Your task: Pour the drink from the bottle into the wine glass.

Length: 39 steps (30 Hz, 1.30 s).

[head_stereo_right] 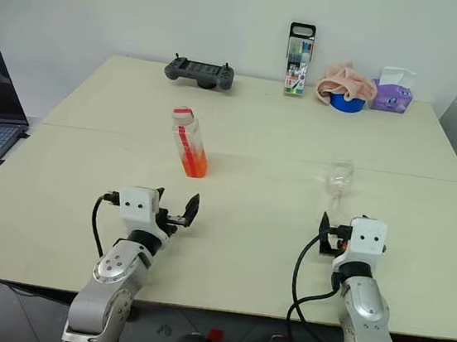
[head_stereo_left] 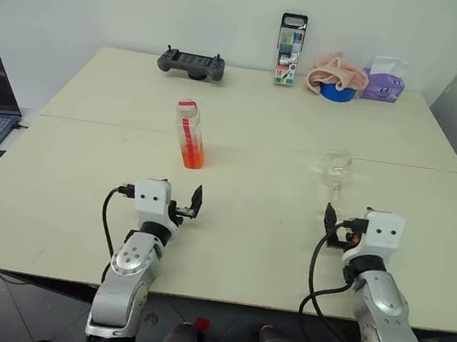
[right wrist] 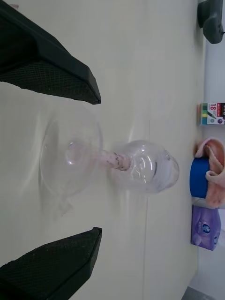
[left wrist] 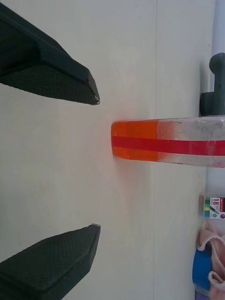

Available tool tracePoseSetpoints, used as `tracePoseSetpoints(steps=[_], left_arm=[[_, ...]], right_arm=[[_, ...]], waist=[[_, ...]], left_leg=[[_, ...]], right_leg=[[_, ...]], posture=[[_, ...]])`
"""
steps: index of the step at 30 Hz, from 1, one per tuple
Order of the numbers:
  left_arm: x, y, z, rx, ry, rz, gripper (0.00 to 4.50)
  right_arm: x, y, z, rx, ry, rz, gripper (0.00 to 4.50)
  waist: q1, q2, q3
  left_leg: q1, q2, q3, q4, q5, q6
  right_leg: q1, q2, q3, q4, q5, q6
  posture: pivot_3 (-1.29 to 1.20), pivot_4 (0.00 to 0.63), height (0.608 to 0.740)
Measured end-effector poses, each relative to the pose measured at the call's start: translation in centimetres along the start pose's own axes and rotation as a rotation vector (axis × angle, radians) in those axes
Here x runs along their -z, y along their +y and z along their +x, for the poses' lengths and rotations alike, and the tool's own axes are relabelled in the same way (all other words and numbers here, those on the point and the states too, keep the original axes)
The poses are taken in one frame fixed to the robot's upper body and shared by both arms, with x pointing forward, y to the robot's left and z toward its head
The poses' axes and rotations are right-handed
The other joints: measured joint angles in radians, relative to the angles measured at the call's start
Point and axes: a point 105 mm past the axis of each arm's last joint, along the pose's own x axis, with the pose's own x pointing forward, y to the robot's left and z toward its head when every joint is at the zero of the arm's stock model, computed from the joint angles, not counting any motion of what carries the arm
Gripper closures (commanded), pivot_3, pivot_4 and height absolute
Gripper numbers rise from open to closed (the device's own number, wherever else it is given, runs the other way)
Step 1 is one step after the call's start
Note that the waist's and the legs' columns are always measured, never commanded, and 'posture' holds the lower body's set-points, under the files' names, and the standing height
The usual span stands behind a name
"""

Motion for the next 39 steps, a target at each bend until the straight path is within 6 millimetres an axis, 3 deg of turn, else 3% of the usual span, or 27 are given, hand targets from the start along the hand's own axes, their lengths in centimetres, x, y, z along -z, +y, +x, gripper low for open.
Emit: tracePoseSetpoints(steps=[14,17,24,31,39], left_arm=[[-0.1,0.0,0.1,-0.002,-0.009,0.004,0.12],[-0.4,-0.1,1.0,-0.008,-0.018,0.008,0.12],[-3.5,-0.3,3.4,-0.113,-0.115,-0.023,0.12],[-4.8,0.1,5.4,-0.158,-0.139,-0.029,0.12],[-6.4,0.1,8.6,-0.143,-0.186,-0.020,0.12]], right_arm=[[-0.1,0.5,0.0,-0.038,-0.003,-0.019,0.00],[-1.3,2.3,0.6,-0.172,-0.042,-0.064,0.00],[-7.5,6.3,2.8,-0.436,-0.194,-0.058,0.00],[-8.2,9.4,4.1,-0.668,-0.092,0.094,0.00],[-8.7,10.3,5.1,-0.774,-0.066,0.117,0.00]], waist=[[0.000,0.000,0.000],[0.000,0.000,0.000],[0.000,-0.002,0.001],[0.000,-0.004,0.002],[0.001,-0.004,0.002]], left_leg=[[0.000,0.000,0.000,0.000,0.000,0.000],[0.000,0.000,0.000,0.001,0.000,0.000],[-0.001,-0.001,-0.001,0.001,0.000,0.000],[-0.004,-0.001,-0.004,0.001,0.000,0.000],[-0.006,-0.001,-0.006,0.002,0.000,0.000]], right_leg=[[0.000,0.000,0.000,0.000,0.000,0.000],[0.000,0.001,0.000,0.000,0.000,0.000],[0.001,0.004,-0.001,0.000,0.000,0.000],[0.000,0.003,-0.008,0.001,0.003,-0.005],[0.000,0.002,-0.013,0.001,0.004,-0.005]], posture=[[0.00,0.150,0.740],[0.00,0.150,0.740],[0.00,0.150,0.740],[0.00,0.150,0.740],[0.00,0.150,0.740]])
